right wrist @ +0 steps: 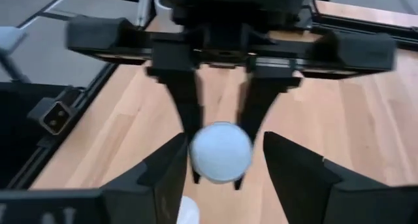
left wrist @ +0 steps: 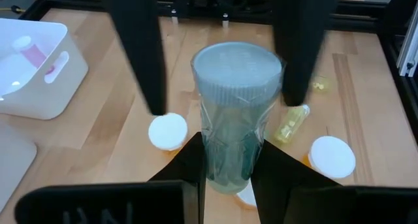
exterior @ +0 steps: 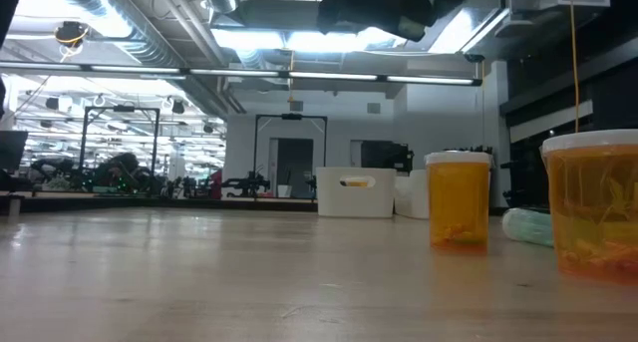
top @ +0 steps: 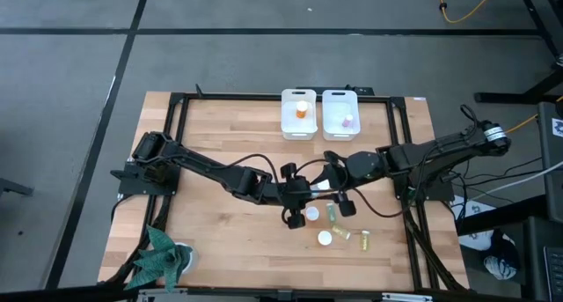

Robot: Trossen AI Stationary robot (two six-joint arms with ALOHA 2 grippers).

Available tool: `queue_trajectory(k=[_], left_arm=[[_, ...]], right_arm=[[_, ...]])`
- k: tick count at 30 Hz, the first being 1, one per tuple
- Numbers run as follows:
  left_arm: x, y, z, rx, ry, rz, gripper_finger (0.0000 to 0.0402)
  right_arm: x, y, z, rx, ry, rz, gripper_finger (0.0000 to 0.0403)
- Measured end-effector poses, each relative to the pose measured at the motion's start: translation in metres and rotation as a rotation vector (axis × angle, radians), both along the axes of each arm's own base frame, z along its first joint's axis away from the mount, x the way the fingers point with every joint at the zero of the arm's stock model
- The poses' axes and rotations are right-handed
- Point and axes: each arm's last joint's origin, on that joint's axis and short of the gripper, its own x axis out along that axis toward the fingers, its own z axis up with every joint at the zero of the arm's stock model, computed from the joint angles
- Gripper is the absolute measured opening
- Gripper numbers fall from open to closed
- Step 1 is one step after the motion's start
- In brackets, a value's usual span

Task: Pick and place medicine bottles into bin by pill shape (circle, oval)
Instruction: Put the small blue medicine pill bottle into the right white bin

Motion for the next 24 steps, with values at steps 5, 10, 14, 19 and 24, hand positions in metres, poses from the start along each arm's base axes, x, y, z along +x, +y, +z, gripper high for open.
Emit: queue_trajectory(k=[5,10,14,19,24], left_arm=[[-0.0001,0.0003,-0.0002,0.001,0.001,0.005,0.0071],[-0.0001,0.0003,-0.0002,0.002,0.002,0.004,0.0071],[-0.0001,0.0003,-0.0002,0.001,0.000,0.011,0.0084],[-0.0001,0.0010,0.0003,0.010,-0.014,0.050,0.0128],[-0.0027,0.0009,0.0046,0.013,-0.018,0.049,0.0173]], right_arm=[[-0.0001,-0.0004,-0.0004,-0.010,0.002,-0.014,0.0160],[-0.0002,-0.0003,-0.0005,-0.005,0.005,-0.010,0.0122],[-0.0002,-0.0003,-0.0005,-0.007,0.004,-0.009,0.0112],[-0.0006,-0.0008,-0.0013,-0.012,0.013,-0.016,0.0117],[-0.0039,-0.0019,-0.0068,-0.005,0.082,-0.044,0.0114]])
